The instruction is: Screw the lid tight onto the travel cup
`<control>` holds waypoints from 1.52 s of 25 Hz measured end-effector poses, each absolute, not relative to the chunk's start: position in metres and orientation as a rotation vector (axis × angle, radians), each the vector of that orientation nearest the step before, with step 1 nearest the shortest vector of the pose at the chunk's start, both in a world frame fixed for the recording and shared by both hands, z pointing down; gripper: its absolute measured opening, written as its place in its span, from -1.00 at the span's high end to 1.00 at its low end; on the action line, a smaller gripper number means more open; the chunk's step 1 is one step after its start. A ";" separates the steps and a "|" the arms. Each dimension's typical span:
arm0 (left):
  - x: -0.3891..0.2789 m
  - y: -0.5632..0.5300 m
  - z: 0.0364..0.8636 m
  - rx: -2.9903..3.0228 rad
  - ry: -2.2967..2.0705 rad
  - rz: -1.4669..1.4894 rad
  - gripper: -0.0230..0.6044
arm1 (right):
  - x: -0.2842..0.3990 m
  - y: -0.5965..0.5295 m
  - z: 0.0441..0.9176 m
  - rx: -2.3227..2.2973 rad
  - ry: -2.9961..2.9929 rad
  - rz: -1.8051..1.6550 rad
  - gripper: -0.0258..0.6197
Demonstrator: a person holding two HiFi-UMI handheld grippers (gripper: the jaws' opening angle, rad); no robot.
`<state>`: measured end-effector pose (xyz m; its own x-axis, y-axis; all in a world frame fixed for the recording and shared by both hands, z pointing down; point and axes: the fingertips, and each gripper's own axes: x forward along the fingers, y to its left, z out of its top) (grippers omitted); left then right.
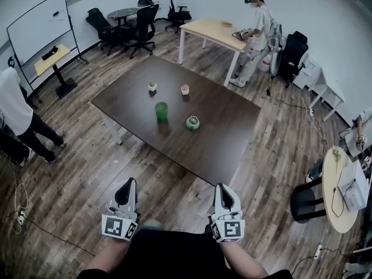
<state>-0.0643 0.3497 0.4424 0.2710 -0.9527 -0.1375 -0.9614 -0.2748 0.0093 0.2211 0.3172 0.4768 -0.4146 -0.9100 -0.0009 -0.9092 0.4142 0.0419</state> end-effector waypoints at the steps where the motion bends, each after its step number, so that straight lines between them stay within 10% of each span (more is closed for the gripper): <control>1: -0.061 0.347 0.443 -2.438 1.847 0.175 0.93 | 0.224 0.313 0.479 1.684 -2.626 -0.047 0.89; 38: -0.152 -0.120 0.422 -2.631 1.521 0.227 0.93 | 0.118 -0.092 0.442 1.922 -2.450 -0.157 0.89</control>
